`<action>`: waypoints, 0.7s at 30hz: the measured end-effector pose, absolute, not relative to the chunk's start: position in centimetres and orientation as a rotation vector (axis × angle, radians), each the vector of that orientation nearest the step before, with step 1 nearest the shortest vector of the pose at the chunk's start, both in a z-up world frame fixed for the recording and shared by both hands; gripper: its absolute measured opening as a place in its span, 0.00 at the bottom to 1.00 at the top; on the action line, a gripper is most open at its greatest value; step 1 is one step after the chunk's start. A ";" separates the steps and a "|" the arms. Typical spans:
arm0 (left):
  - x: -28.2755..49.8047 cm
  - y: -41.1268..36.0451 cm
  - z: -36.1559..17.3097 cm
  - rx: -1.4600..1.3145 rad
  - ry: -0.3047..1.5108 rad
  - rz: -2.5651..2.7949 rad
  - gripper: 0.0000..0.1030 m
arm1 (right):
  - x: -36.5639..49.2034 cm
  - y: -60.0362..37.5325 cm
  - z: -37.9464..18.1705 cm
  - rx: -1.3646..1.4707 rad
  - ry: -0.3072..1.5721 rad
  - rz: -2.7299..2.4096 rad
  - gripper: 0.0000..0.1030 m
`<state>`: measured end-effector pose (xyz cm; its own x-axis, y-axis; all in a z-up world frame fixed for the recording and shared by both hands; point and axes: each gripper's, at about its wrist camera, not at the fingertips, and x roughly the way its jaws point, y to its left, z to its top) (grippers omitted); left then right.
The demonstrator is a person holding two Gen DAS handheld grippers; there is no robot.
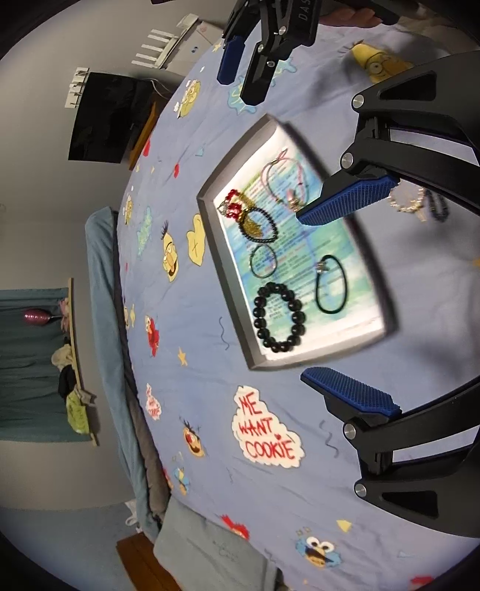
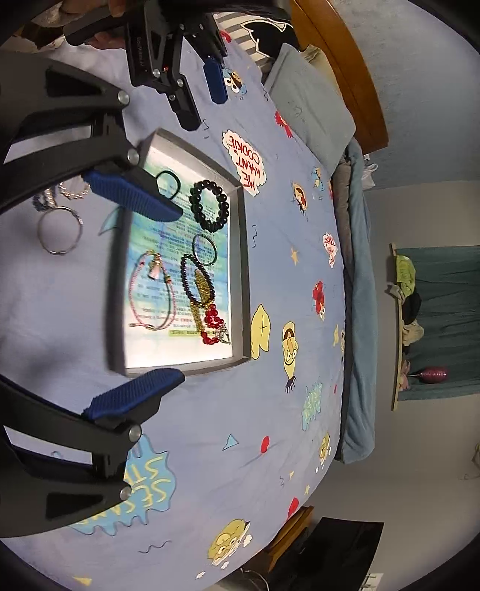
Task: Organize jewelry
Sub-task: 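Move both open grippers back toward the remaining jewelry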
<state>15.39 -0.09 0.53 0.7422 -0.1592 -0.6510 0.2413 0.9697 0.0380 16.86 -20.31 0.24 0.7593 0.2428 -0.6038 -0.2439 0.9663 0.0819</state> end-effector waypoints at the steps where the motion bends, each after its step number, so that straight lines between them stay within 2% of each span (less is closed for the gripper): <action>1: 14.7 0.0 0.5 0.123 0.700 -0.219 0.78 | 16.6 -20.4 0.2 -0.002 0.657 0.264 0.84; 2: 14.1 0.2 0.6 0.121 0.699 -0.220 0.78 | 16.1 -20.5 0.1 -0.001 0.657 0.264 0.88; 6: 11.8 0.8 0.5 0.106 0.693 -0.228 0.78 | 14.5 -21.1 -0.5 0.002 0.661 0.261 0.92; 14: 7.9 2.1 -1.5 0.096 0.703 -0.220 0.78 | 12.4 -22.7 -3.1 0.050 0.699 0.236 0.93; 21: 6.4 2.5 -5.0 0.033 0.738 -0.214 0.78 | 10.4 -21.5 -5.6 -0.041 0.702 0.215 0.93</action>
<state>6.44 2.54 -4.98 0.7189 -0.1818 -0.6710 0.2050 0.9777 -0.0452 10.37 -21.49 -5.57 0.7424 0.1826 -0.6446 -0.2105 0.9770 0.0344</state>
